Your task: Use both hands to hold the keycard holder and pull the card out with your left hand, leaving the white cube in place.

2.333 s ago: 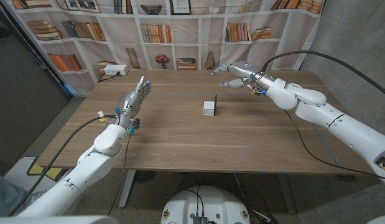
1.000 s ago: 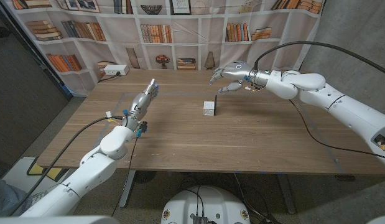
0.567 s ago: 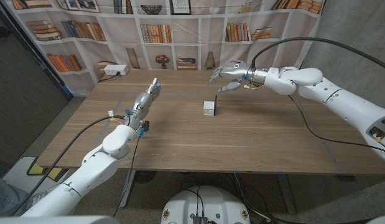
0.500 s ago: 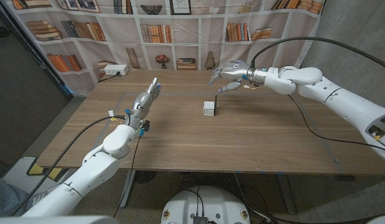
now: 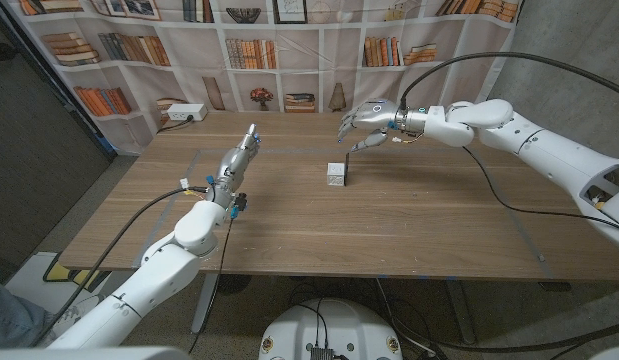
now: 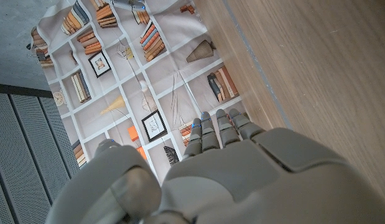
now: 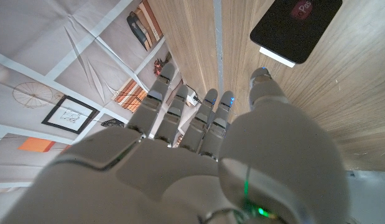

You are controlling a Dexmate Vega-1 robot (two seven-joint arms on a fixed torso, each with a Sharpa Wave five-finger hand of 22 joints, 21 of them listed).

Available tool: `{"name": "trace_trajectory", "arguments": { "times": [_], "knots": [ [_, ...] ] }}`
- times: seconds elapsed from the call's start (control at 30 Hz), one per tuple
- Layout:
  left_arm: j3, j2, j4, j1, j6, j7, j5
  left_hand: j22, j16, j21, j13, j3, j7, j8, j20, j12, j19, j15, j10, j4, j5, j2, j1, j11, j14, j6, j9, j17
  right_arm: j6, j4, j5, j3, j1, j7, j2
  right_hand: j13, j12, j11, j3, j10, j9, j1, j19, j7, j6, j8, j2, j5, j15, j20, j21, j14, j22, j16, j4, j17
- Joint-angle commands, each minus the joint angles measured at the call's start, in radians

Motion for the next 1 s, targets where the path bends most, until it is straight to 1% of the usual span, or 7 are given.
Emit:
{"name": "trace_trajectory", "arguments": {
  "times": [0.03, 0.2, 0.47, 0.77, 1.0],
  "knots": [
    [0.02, -0.02, 0.0, -0.029, 0.039, 0.023, 0.006, 0.003, 0.0, -0.003, 0.006, -0.008, 0.003, -0.001, 0.005, 0.001, -0.002, 0.001, 0.007, -0.001, -0.004, 0.004, 0.007, 0.005, 0.009, 0.003, 0.001, 0.004, 0.025, 0.035, -0.059, -0.059, 0.059, -0.034, 0.004, 0.003, -0.001, 0.0, -0.006, 0.01, 0.002, -0.009, -0.003, -0.001, 0.009, 0.009, -0.002, 0.006, -0.075, 0.0, -0.004, 0.007, 0.001, -0.002, -0.001, 0.004],
    [0.033, -0.031, 0.016, -0.05, 0.059, 0.019, -0.006, 0.003, 0.0, -0.003, 0.006, -0.009, 0.008, -0.001, 0.005, 0.001, -0.003, 0.005, 0.009, -0.001, -0.005, 0.005, 0.007, 0.009, 0.01, 0.005, 0.001, 0.004, 0.034, 0.055, -0.073, -0.082, 0.079, -0.029, 0.011, 0.003, -0.001, 0.0, -0.005, 0.012, 0.002, -0.008, -0.004, -0.001, 0.012, 0.01, 0.002, 0.007, -0.076, 0.003, -0.005, 0.007, 0.001, -0.003, 0.0, 0.004],
    [0.044, -0.026, 0.002, -0.068, 0.104, 0.032, -0.005, 0.003, -0.001, -0.003, 0.006, -0.011, 0.012, -0.003, -0.001, 0.0, -0.004, 0.007, 0.009, 0.0, -0.005, 0.006, 0.008, 0.014, 0.009, 0.002, 0.002, 0.004, 0.049, 0.074, -0.095, -0.114, 0.106, -0.032, 0.014, 0.003, -0.002, 0.0, -0.003, 0.013, 0.002, -0.005, -0.006, -0.001, 0.016, 0.01, 0.008, 0.009, -0.077, 0.002, -0.006, 0.008, 0.001, -0.005, -0.002, 0.004],
    [0.051, -0.025, -0.006, -0.076, 0.129, 0.042, -0.011, 0.003, -0.001, -0.003, 0.006, -0.012, 0.011, -0.003, -0.002, -0.001, -0.004, 0.006, 0.009, 0.0, -0.005, 0.007, 0.008, 0.012, 0.008, 0.002, 0.002, 0.004, 0.066, 0.08, -0.103, -0.137, 0.115, -0.03, 0.015, 0.003, -0.002, 0.0, -0.003, 0.017, 0.004, -0.005, -0.01, -0.001, 0.025, 0.013, 0.009, 0.008, -0.076, 0.006, -0.008, 0.012, 0.002, -0.006, -0.002, 0.003],
    [0.056, -0.031, -0.005, -0.078, 0.131, 0.051, -0.011, 0.003, -0.002, -0.003, 0.006, -0.014, 0.01, -0.003, -0.002, -0.002, -0.005, 0.006, 0.009, 0.0, -0.005, 0.008, 0.008, 0.009, 0.009, 0.004, 0.002, 0.004, 0.077, 0.093, -0.115, -0.153, 0.125, -0.052, 0.02, 0.004, -0.002, 0.0, -0.002, 0.021, 0.005, -0.004, -0.01, -0.001, 0.031, 0.015, 0.013, 0.009, -0.076, 0.008, -0.009, 0.017, 0.002, -0.005, -0.002, 0.003]
  ]
}}
